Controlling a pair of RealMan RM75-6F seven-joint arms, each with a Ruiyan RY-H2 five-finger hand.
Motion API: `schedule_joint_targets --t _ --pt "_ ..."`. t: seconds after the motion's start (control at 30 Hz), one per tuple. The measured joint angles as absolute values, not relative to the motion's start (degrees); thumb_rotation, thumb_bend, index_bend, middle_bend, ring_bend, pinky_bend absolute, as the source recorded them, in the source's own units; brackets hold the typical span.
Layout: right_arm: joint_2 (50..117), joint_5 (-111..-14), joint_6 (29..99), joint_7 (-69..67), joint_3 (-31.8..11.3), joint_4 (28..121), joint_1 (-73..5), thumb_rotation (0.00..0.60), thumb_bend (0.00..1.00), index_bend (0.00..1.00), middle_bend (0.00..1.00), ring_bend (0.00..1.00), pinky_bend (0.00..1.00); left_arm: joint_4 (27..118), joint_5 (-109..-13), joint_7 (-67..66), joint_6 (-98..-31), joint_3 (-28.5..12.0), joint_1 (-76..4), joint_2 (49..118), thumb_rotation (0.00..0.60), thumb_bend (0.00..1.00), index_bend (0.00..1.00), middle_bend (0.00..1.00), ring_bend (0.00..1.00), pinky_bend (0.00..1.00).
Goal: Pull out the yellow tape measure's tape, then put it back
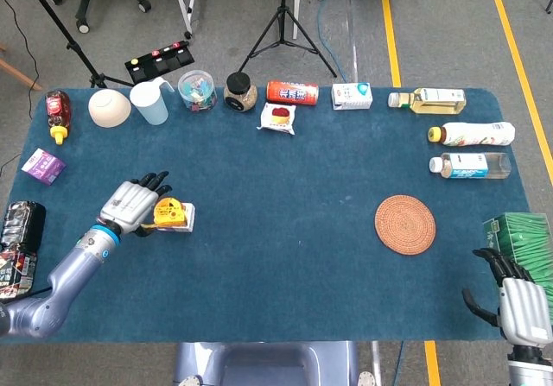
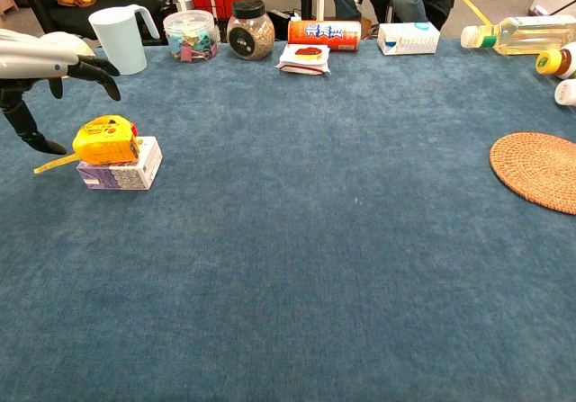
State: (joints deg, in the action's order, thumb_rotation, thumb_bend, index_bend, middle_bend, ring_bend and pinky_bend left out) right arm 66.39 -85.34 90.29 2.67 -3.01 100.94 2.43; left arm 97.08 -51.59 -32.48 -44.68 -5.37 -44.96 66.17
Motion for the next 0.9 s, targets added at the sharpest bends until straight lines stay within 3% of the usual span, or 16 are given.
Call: schedule_joint_targets --t 0.33,0.9 --pt "66.13 -84.99 90.47 3.33 -2.97 101.49 2.78 0.6 0.31 0.23 0.23 0.24 0.28 93.5 -52.09 -30.43 -44.46 -4.82 -46.72 69.83 0.6 0.19 0.17 0.05 0.08 0.27" --pt "65.66 -84.35 90.59 3.88 -3.13 102.09 3.14 0.6 0.31 0.23 0.23 0.25 0.27 90.69 -50.11 -30.1 -42.7 -3.19 -49.58 72.13 0.6 0.25 0.33 0.19 0.27 0.4"
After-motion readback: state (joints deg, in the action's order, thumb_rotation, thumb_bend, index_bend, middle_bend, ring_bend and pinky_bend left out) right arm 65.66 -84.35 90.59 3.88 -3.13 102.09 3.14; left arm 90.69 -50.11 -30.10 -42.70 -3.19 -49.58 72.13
